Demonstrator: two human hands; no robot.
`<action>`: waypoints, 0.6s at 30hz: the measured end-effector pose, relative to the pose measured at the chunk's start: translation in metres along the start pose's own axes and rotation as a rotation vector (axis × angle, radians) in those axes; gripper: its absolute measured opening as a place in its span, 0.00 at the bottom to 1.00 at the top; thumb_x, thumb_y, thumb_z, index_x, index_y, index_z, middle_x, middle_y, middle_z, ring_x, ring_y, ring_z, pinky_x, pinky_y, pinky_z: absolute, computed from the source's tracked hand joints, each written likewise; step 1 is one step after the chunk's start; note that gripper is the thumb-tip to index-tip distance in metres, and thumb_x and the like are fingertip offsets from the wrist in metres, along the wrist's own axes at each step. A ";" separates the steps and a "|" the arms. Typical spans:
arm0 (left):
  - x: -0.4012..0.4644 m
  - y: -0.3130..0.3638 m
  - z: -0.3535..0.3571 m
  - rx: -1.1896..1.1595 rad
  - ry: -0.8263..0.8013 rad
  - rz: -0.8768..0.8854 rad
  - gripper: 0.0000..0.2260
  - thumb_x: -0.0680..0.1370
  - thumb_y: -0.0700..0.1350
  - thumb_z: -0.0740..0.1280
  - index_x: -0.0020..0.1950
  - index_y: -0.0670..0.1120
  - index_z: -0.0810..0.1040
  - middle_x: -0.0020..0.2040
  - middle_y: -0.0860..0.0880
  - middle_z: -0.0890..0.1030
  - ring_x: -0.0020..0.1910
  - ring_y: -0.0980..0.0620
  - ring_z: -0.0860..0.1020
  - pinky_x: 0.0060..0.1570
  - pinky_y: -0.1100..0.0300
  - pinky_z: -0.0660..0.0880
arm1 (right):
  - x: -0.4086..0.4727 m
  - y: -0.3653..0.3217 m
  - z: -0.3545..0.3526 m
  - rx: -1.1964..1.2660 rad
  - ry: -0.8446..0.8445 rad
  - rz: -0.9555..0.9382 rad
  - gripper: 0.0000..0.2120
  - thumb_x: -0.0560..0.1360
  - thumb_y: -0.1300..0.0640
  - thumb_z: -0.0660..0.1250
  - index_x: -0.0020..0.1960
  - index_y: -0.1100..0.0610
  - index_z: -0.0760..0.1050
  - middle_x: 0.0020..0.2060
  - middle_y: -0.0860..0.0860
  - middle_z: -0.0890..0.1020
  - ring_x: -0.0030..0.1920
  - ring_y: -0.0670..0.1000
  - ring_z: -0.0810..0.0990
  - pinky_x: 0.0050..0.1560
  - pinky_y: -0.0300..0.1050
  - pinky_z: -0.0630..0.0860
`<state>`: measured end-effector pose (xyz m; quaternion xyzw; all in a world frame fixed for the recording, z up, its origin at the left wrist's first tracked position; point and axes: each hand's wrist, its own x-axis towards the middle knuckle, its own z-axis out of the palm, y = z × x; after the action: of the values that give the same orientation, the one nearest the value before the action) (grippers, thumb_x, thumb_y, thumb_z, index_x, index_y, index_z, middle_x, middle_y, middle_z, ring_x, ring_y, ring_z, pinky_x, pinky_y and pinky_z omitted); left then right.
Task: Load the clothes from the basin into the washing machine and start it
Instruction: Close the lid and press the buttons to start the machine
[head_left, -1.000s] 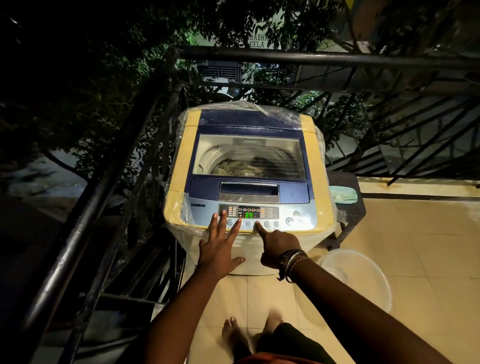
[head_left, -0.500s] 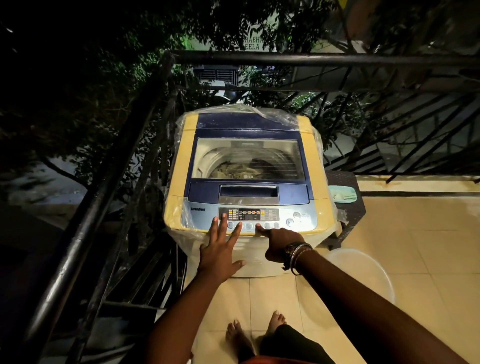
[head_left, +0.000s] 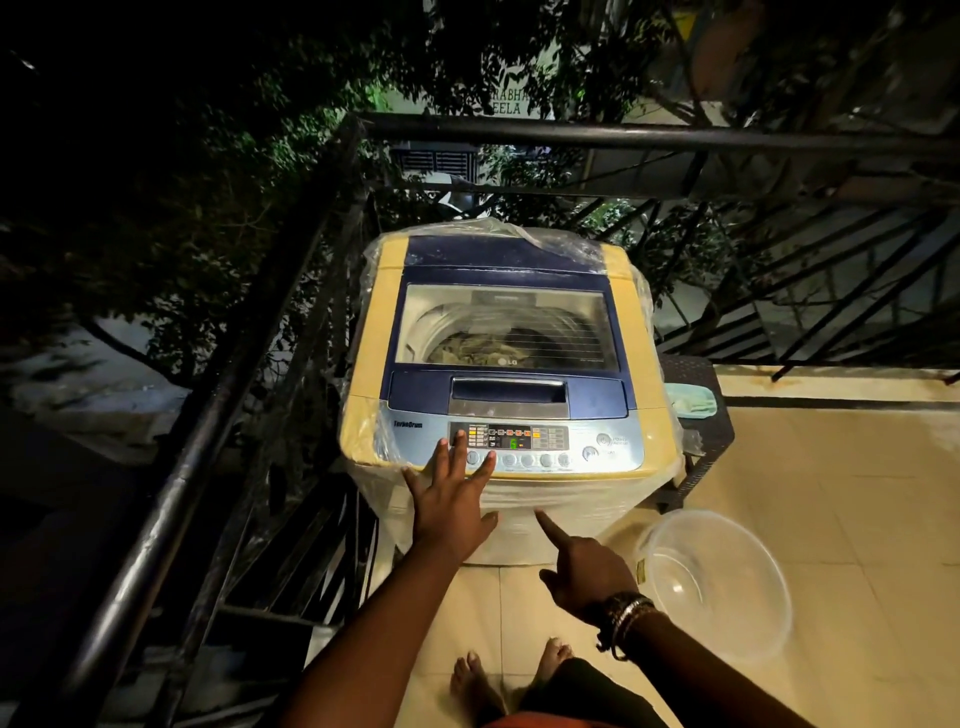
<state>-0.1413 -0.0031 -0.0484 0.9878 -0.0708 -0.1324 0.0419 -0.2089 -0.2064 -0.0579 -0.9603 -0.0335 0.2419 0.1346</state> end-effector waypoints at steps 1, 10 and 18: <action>0.000 0.000 -0.001 0.007 -0.002 0.000 0.39 0.76 0.66 0.65 0.81 0.64 0.48 0.83 0.48 0.37 0.82 0.43 0.39 0.73 0.28 0.51 | 0.002 -0.004 -0.003 -0.008 -0.001 -0.005 0.44 0.77 0.43 0.66 0.79 0.34 0.36 0.47 0.49 0.84 0.45 0.53 0.83 0.43 0.49 0.80; -0.006 -0.019 0.012 0.034 0.017 0.071 0.48 0.73 0.66 0.69 0.82 0.60 0.41 0.82 0.49 0.31 0.82 0.46 0.36 0.73 0.28 0.48 | 0.028 -0.041 -0.042 -0.066 0.043 -0.053 0.46 0.77 0.43 0.66 0.79 0.38 0.34 0.49 0.53 0.83 0.47 0.57 0.82 0.43 0.50 0.78; -0.007 -0.020 0.013 -0.008 0.033 0.059 0.49 0.74 0.69 0.65 0.83 0.54 0.37 0.81 0.51 0.31 0.81 0.48 0.33 0.74 0.29 0.44 | 0.047 -0.061 -0.059 -0.201 -0.046 0.006 0.46 0.78 0.42 0.67 0.81 0.42 0.37 0.57 0.57 0.81 0.54 0.59 0.82 0.48 0.50 0.77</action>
<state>-0.1488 0.0167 -0.0614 0.9872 -0.0986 -0.1148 0.0511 -0.1396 -0.1565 -0.0123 -0.9633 -0.0579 0.2596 0.0362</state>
